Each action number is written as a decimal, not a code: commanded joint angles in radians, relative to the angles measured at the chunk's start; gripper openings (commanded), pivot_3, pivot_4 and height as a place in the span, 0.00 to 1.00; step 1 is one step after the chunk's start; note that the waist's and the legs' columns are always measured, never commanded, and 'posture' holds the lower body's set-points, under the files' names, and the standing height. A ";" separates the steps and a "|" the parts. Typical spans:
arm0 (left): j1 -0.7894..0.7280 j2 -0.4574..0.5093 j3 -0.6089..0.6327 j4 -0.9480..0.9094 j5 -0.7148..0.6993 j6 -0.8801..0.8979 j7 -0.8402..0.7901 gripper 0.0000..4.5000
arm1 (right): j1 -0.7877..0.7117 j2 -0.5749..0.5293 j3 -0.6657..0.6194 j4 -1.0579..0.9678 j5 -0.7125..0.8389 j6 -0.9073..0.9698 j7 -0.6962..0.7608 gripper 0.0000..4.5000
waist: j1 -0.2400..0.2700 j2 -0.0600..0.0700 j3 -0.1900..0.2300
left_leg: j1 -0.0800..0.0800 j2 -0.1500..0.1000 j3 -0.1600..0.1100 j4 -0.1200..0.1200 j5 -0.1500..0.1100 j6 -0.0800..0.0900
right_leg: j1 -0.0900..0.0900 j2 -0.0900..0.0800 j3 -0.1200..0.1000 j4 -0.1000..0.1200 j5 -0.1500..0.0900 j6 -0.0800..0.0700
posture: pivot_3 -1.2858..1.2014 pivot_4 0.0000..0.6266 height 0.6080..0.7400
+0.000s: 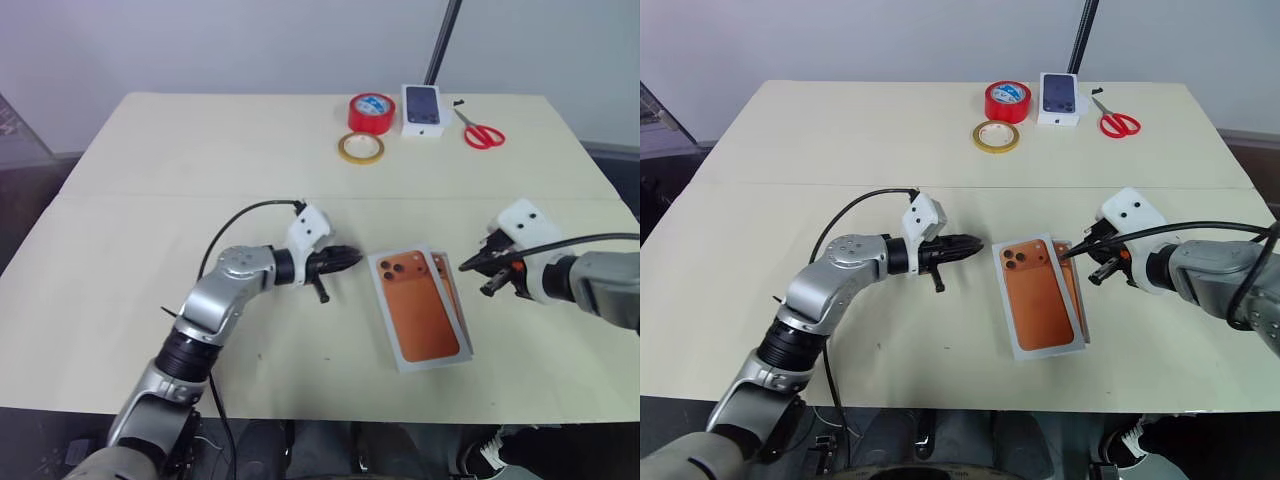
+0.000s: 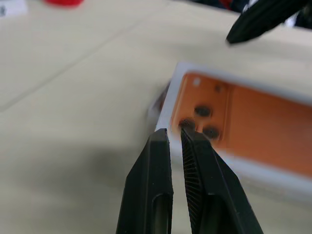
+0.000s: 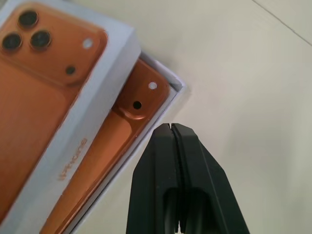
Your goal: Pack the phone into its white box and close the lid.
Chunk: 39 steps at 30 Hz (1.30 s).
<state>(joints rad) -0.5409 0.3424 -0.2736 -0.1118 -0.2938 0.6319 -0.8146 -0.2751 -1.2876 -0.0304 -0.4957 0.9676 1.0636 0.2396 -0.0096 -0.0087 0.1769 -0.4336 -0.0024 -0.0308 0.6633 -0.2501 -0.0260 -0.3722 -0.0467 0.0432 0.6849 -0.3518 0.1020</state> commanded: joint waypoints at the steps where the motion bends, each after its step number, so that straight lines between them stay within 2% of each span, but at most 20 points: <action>1: 0.000 0.024 -0.070 -0.047 0.009 0.035 -0.042 0.10 | 0.001 -0.007 0.027 -0.033 -0.118 -0.024 0.060 0.01 | 0.004 0.000 0.000 | 0.000 0.000 0.000 0.000 0.000 0.000 | 0.000 0.000 0.000 0.000 0.000 0.000 | 0.52 0.24 0.77; 6: -0.014 0.029 -0.157 -0.041 0.040 0.035 -0.068 0.10 | 0.021 0.017 0.045 -0.043 -0.218 -0.030 0.122 0.01 | 0.004 0.000 0.000 | 0.000 -0.001 0.000 0.000 0.000 0.000 | 0.000 -0.001 0.000 0.000 0.000 0.000 | 0.52 0.24 0.77; 12: -0.052 -0.032 -0.230 0.026 0.086 0.011 -0.071 0.10 | 0.030 0.052 0.033 -0.085 -0.258 0.000 0.175 0.01 | 0.000 0.000 0.000 | 0.000 -0.001 0.000 0.000 0.000 0.000 | 0.000 -0.001 0.000 0.000 0.000 0.000 | 0.52 0.24 0.77; 20: -0.077 -0.157 -0.153 0.074 0.043 0.026 -0.027 0.10 | 0.054 0.085 0.018 -0.122 -0.303 0.031 0.205 0.01 | 0.002 0.000 0.000 | 0.000 -0.001 0.000 0.000 0.000 0.000 | 0.000 -0.001 0.000 0.000 0.000 0.000 | 0.52 0.24 0.77; 39: -0.107 -0.222 -0.120 0.146 0.065 0.015 0.028 0.10 | 0.083 0.156 0.001 -0.097 -0.430 0.040 0.252 0.01 | 0.001 0.000 0.000 | 0.000 -0.001 0.000 0.001 0.000 0.000 | 0.001 0.000 0.000 0.000 0.000 0.000 | 0.52 0.24 0.77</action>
<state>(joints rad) -0.6273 0.1412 -0.3983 0.0497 -0.2264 0.6694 -0.7905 -0.1905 -1.1477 0.0072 -0.5818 0.5441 1.1071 0.4830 -0.0089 -0.0087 0.1768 -0.4336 -0.0036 -0.0310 0.6644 -0.2501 -0.0261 -0.3717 -0.0470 0.0431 0.6854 -0.3517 0.1023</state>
